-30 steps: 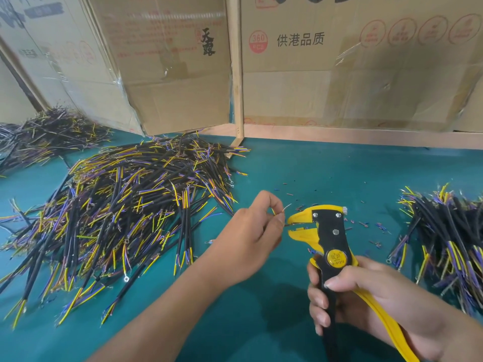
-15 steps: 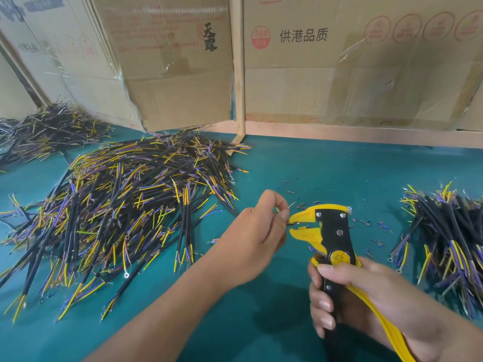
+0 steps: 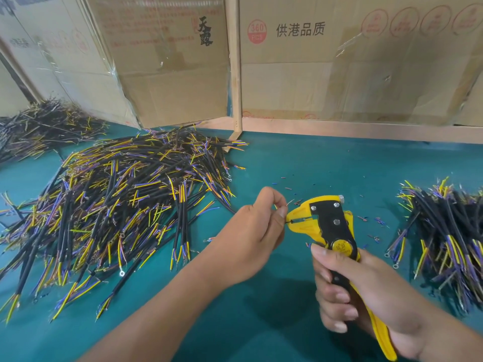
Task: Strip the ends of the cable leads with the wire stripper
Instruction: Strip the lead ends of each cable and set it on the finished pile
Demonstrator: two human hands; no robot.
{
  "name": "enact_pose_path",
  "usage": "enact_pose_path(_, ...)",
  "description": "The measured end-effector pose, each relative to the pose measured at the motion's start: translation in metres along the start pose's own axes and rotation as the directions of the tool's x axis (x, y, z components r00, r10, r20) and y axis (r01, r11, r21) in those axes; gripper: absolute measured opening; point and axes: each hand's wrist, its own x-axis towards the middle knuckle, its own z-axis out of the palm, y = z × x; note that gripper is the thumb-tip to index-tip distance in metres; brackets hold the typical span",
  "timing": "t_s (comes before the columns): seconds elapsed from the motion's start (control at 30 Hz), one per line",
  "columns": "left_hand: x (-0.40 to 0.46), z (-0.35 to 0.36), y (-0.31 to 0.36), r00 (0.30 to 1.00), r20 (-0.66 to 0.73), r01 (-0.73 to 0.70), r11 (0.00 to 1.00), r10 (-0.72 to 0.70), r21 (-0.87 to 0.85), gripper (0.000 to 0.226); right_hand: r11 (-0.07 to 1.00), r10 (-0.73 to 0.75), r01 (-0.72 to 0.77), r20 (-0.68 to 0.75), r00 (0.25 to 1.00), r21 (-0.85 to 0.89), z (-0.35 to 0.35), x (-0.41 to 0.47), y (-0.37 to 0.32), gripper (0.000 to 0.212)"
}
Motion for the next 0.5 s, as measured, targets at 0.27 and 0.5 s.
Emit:
enact_pose_path(0.27, 0.0, -0.0008, -0.0013, 1.0, -0.002, -0.003, 1.0, 0.003, 0.007, 0.012, 1.0, 0.0, -0.001, 0.025, 1.0, 0.028, -0.0003, -0.0001, -0.001, 0.045)
enact_pose_path(0.5, 0.0005, -0.0005, -0.0025, 1.0, -0.014, -0.007, 1.0, 0.007, 0.01, 0.013, 0.992, 0.017, -0.035, 0.145, 0.989, 0.118, 0.0013, 0.0021, 0.0006, 0.033)
